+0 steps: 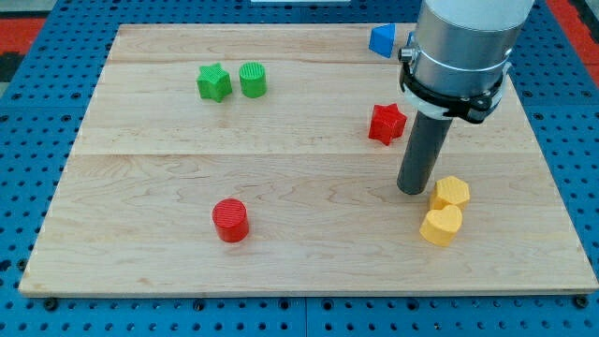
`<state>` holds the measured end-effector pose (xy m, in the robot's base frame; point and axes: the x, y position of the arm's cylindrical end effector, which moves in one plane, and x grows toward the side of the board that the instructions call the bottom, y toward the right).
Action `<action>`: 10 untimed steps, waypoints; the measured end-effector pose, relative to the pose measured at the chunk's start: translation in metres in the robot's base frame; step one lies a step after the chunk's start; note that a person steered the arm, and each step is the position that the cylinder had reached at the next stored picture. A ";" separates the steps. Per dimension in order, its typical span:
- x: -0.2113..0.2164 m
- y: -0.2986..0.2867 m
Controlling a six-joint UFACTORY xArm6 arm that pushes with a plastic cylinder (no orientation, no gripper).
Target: Push the red star slightly towards the top right side
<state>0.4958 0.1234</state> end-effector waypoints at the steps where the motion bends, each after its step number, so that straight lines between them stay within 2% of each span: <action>1: -0.005 -0.015; 4: -0.022 -0.007; 5: -0.018 -0.038; 6: -0.013 -0.117; 7: -0.059 -0.104; 9: -0.086 -0.059; 10: -0.092 -0.014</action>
<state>0.4035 0.1095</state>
